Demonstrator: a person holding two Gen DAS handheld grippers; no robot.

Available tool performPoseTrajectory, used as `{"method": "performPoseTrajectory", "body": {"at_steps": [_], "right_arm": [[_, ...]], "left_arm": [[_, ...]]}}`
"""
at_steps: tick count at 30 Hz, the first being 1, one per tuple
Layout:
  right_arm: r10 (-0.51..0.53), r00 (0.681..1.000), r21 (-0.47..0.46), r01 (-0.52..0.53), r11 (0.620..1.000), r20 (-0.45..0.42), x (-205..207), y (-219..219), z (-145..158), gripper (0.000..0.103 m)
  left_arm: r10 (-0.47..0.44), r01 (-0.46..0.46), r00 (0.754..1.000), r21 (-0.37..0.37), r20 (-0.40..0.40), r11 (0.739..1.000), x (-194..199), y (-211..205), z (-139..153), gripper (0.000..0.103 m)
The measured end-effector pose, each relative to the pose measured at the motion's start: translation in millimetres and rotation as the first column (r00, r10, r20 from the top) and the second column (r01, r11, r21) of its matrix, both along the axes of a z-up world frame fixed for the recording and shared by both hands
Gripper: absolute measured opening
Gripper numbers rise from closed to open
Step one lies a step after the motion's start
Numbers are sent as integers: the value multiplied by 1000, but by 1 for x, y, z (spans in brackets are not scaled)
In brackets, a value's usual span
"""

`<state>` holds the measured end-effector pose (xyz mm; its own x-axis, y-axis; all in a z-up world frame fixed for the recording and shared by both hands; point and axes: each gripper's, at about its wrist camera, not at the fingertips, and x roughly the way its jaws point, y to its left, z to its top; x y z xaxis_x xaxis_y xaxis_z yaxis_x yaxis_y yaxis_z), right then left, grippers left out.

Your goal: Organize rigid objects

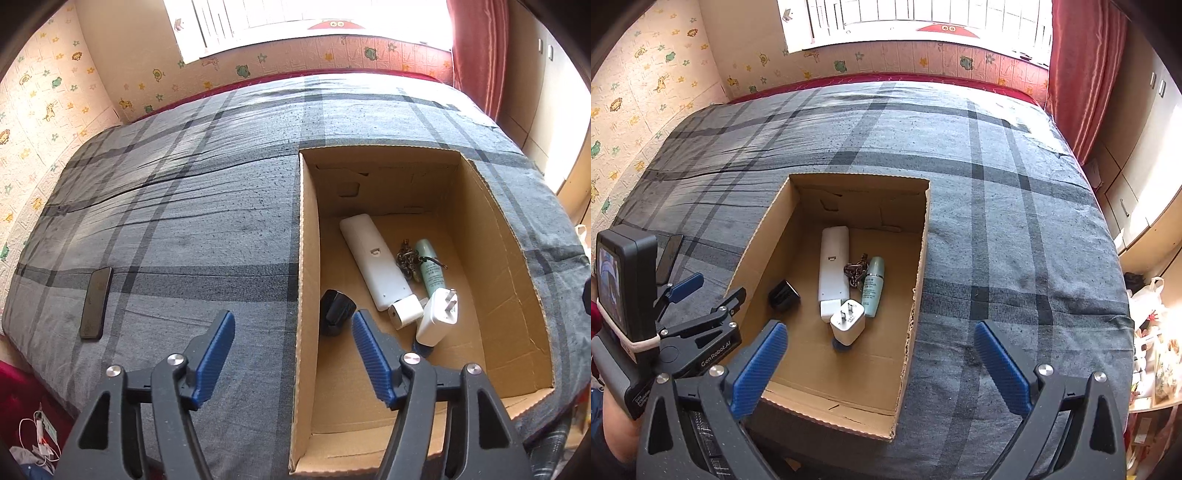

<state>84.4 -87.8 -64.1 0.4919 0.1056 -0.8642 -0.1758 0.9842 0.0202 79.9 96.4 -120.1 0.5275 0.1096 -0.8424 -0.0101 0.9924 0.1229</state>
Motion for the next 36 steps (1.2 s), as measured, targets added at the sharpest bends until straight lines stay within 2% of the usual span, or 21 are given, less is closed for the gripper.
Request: {"method": "performPoseTrajectory", "body": {"at_steps": [1, 3, 5, 12, 22, 36], "right_arm": [[-2, 1000, 2, 2, 1000, 4, -2, 0, 1, 103], [-4, 1000, 10, 4, 1000, 10, -5, -2, 2, 103], [-5, 1000, 13, 4, 1000, 15, -8, -2, 4, 103], [4, 999, 17, -5, 1000, 44, -23, -3, 13, 103], [14, 994, 17, -16, 1000, 107, -52, -6, 33, 103], [9, 990, 29, -14, 999, 144, -81, -15, 44, 103]], "left_arm": [[4, -4, 1000, -5, 12, 1000, -4, 0, 5, 89], [0, 1, 1000, -28, 27, 1000, -10, -1, 13, 91], [-2, 3, 1000, -29, 17, 1000, -14, -4, 17, 103], [23, -23, 996, -3, 86, 1000, -37, -12, 40, 103], [-30, 33, 992, -19, 122, 999, -66, -35, 67, 103], [-69, 71, 985, -9, 157, 997, -95, -60, 84, 103]]}}
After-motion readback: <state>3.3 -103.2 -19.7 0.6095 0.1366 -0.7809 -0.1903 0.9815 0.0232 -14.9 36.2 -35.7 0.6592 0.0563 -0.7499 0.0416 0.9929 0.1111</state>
